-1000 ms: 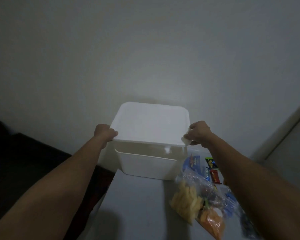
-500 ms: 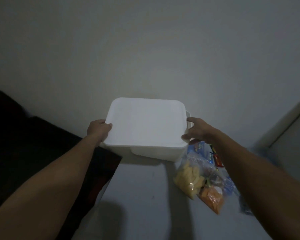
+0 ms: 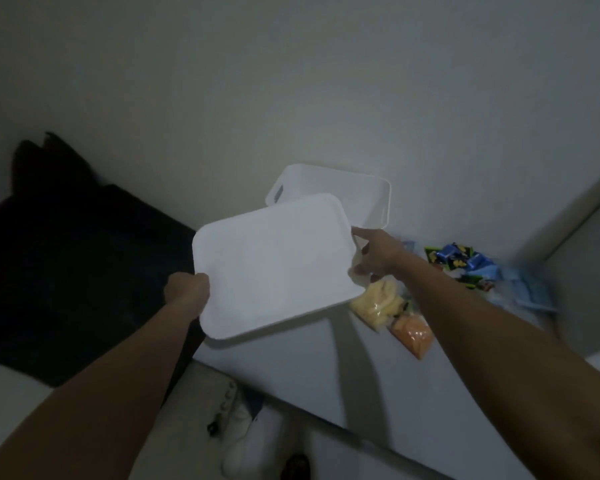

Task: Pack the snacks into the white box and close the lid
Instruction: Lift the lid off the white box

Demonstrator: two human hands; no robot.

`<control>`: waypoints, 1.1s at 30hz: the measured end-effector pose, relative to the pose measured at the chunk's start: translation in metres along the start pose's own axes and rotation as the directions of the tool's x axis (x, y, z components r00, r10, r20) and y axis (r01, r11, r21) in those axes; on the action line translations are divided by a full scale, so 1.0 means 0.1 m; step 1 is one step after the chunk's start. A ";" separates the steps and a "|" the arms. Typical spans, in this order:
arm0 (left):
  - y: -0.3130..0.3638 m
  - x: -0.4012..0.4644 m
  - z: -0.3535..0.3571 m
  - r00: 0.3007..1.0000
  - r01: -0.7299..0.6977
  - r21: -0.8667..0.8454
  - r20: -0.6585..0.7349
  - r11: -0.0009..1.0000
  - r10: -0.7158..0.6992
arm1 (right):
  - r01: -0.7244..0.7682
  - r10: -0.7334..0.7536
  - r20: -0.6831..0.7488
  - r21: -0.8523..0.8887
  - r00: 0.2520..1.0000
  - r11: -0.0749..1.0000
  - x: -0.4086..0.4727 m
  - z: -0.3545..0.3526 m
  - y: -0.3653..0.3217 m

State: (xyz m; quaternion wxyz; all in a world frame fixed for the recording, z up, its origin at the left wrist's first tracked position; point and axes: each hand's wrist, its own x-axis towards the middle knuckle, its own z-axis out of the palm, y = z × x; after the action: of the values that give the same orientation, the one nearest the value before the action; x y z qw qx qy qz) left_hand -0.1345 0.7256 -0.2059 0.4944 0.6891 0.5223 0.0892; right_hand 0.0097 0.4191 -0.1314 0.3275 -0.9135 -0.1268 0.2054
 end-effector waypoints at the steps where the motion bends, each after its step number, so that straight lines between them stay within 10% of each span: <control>1: -0.18 0.02 -0.02 0.999 0.034 0.023 -0.005 0.999 -0.034 | 0.014 -0.014 -0.002 -0.036 1.000 0.999 -0.01 0.08 0.02; 12: -1.30 -0.15 -0.08 0.984 0.161 0.206 0.039 0.965 -0.173 | 0.028 -0.019 0.026 -0.406 0.999 0.914 0.09 1.03 0.35; 33: -1.23 -0.07 0.53 0.977 -0.122 0.574 0.214 0.810 -0.004 | -0.005 0.043 0.109 -0.332 0.993 0.943 0.87 1.46 0.65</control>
State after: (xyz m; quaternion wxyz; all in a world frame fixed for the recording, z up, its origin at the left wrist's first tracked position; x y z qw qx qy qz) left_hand -0.1819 0.6845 -0.3248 0.3069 0.8288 0.4490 -0.1314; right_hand 0.0257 0.4815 -0.3015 0.1592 -0.9437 -0.1669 0.2372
